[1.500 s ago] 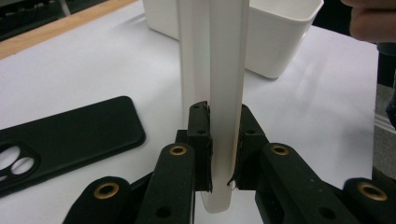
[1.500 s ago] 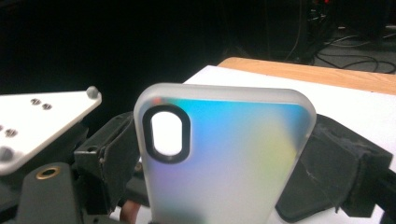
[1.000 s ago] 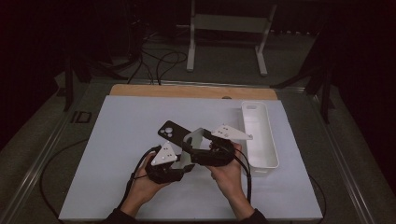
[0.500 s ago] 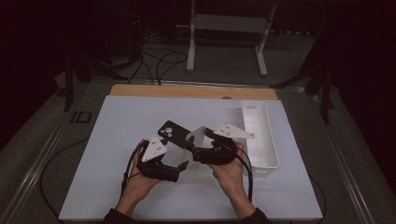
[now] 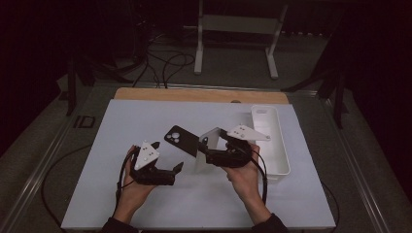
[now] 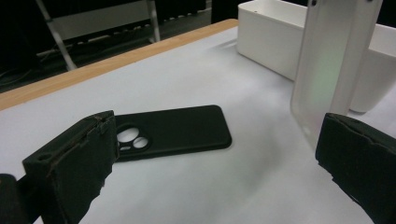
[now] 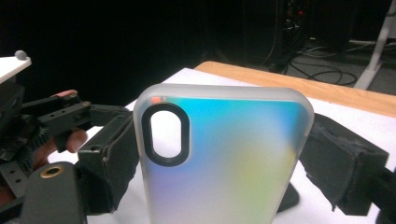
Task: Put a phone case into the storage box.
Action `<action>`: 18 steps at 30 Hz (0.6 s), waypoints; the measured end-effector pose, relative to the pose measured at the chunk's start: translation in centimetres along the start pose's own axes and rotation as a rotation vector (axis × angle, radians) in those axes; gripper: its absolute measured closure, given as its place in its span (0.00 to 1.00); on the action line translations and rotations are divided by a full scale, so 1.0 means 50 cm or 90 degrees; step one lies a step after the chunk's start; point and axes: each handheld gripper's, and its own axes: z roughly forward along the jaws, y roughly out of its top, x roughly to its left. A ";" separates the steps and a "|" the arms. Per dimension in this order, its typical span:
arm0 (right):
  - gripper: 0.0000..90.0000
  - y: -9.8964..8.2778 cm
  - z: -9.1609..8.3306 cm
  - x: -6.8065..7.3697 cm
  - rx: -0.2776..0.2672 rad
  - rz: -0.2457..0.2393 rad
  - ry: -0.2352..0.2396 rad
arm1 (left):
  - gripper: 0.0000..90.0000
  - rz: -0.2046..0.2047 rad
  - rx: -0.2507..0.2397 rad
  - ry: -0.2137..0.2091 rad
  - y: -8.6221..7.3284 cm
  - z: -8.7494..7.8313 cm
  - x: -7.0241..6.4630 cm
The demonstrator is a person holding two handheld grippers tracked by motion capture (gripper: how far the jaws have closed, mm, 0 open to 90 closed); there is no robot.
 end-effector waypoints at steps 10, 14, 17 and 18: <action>0.18 0.026 -0.010 -0.028 -0.003 -0.019 -0.032 | 0.00 -0.009 -0.008 0.033 -0.034 -0.030 0.026; 0.18 0.037 -0.015 -0.040 -0.009 -0.015 -0.038 | 0.00 -0.007 -0.012 0.037 -0.053 -0.044 0.038; 0.18 0.045 -0.018 -0.050 -0.011 -0.022 -0.049 | 0.00 -0.005 -0.020 0.043 -0.069 -0.054 0.045; 0.18 0.047 -0.018 -0.052 -0.011 -0.020 -0.050 | 0.00 -0.005 -0.023 0.046 -0.072 -0.057 0.047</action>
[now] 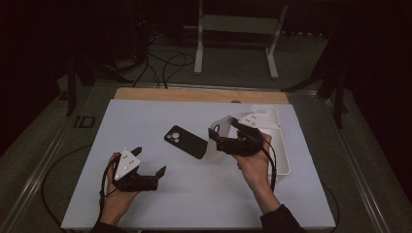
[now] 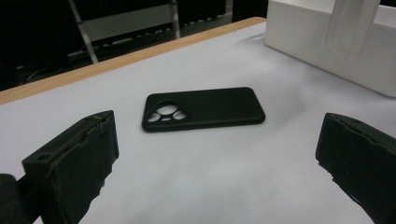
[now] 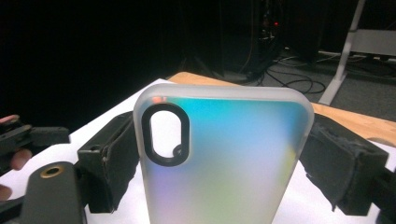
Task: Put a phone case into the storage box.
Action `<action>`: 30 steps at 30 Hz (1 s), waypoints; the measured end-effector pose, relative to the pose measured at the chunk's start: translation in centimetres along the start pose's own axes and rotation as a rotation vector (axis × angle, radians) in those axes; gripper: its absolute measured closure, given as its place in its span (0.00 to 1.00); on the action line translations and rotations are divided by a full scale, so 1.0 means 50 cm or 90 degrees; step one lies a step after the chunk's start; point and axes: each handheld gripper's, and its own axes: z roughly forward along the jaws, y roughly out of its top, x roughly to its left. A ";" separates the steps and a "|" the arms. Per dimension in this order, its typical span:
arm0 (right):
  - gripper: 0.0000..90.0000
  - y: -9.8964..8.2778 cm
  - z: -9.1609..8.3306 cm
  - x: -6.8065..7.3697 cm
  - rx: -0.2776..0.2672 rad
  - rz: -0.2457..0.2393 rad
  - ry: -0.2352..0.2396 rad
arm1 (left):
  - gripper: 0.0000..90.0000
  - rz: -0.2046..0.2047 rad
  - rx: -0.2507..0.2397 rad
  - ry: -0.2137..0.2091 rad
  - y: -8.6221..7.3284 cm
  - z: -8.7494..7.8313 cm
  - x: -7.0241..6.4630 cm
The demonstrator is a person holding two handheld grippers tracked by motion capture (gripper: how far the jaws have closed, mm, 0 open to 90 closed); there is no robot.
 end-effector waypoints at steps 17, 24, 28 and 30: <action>0.18 0.035 0.001 -0.038 -0.004 -0.022 -0.046 | 0.00 -0.007 -0.014 0.034 -0.057 -0.039 0.036; 0.18 0.044 0.011 -0.060 -0.001 -0.010 -0.068 | 0.00 -0.020 -0.014 0.038 -0.066 -0.042 0.044; 0.18 0.049 0.013 -0.070 0.000 -0.010 -0.081 | 0.00 -0.028 -0.019 0.041 -0.068 -0.045 0.049; 0.18 0.055 0.015 -0.078 -0.002 -0.006 -0.089 | 0.00 -0.031 -0.023 0.042 -0.067 -0.046 0.050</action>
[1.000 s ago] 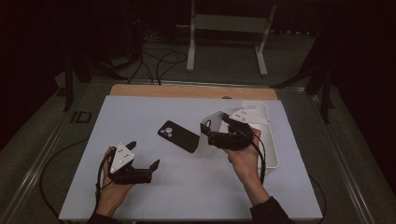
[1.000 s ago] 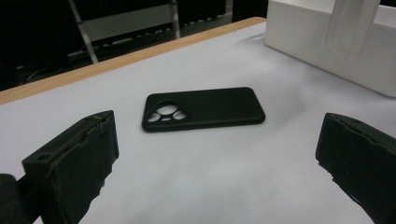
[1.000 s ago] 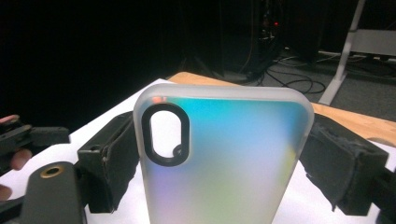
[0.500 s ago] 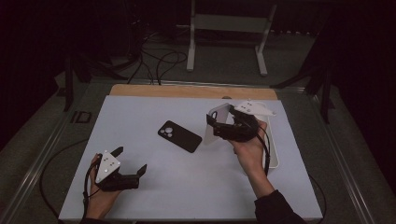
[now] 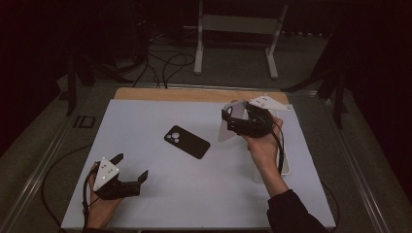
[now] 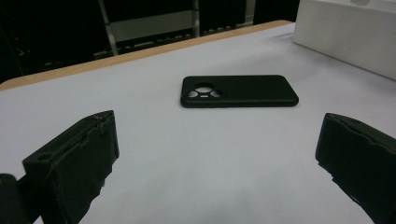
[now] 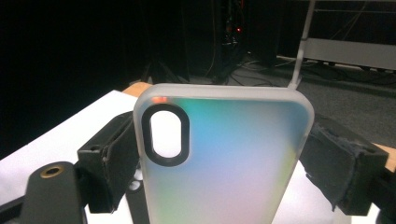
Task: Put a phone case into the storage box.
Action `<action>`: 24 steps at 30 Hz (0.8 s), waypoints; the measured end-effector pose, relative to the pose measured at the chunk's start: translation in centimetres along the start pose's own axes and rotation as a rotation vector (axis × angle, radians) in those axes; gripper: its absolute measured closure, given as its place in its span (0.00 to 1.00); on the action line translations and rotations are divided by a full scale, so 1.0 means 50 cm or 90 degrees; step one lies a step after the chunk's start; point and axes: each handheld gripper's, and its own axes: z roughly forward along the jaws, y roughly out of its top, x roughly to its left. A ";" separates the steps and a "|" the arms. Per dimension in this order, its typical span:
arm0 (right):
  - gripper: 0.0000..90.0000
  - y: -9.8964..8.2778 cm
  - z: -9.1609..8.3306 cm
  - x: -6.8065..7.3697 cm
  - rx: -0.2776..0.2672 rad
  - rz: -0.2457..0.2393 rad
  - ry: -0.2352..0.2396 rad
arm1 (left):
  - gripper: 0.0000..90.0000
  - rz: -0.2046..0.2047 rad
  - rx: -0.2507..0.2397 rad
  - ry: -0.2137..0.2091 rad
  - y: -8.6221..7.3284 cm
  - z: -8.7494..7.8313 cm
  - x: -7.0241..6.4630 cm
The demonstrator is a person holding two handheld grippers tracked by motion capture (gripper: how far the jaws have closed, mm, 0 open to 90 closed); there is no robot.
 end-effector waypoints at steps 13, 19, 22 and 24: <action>0.18 0.010 0.026 -0.047 0.010 0.015 -0.042 | 0.00 -0.009 -0.004 0.001 0.001 -0.001 0.002; 0.18 0.014 0.033 -0.070 0.017 0.016 -0.067 | 0.00 -0.010 -0.006 0.001 0.002 -0.003 0.002; 0.18 0.017 0.036 -0.080 0.018 0.017 -0.083 | 0.00 -0.013 -0.005 0.002 0.001 -0.002 0.002; 0.18 0.019 0.039 -0.088 0.017 0.017 -0.090 | 0.00 -0.013 -0.004 0.003 0.001 -0.002 0.002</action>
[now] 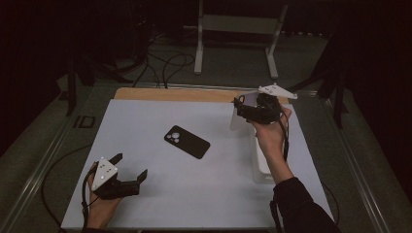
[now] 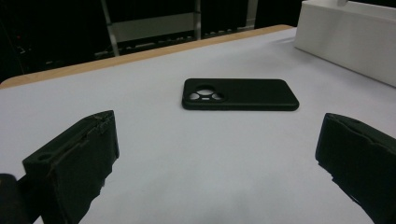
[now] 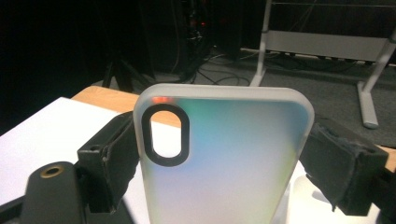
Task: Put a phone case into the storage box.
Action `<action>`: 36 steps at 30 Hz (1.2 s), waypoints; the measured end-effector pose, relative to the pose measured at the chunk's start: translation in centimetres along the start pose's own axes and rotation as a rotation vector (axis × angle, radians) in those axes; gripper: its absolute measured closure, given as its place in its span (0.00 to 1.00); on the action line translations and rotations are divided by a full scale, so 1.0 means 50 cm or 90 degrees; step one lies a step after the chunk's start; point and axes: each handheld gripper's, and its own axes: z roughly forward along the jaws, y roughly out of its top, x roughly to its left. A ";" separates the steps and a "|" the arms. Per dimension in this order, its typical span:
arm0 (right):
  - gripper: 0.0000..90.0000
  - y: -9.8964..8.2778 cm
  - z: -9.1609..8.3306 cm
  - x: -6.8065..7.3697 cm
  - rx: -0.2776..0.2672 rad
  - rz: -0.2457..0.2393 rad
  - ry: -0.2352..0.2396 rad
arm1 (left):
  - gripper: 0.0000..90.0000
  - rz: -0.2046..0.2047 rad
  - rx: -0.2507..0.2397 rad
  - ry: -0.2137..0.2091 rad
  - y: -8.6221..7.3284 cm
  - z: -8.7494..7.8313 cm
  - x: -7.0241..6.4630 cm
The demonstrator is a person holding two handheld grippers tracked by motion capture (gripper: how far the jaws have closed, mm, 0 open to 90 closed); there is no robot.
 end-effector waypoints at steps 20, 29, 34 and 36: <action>0.18 0.027 0.042 -0.083 0.009 0.018 -0.098 | 0.00 -0.008 -0.006 0.002 0.000 -0.005 0.004; 0.18 0.017 0.050 -0.141 0.013 0.065 -0.148 | 0.00 -0.011 -0.007 0.008 -0.001 -0.007 0.005; 0.18 0.003 0.065 -0.159 0.033 0.064 -0.171 | 0.00 -0.007 -0.005 0.010 0.000 -0.007 0.003; 0.18 -0.002 0.071 -0.163 0.042 0.059 -0.178 | 0.00 -0.005 -0.004 0.011 0.000 -0.007 0.003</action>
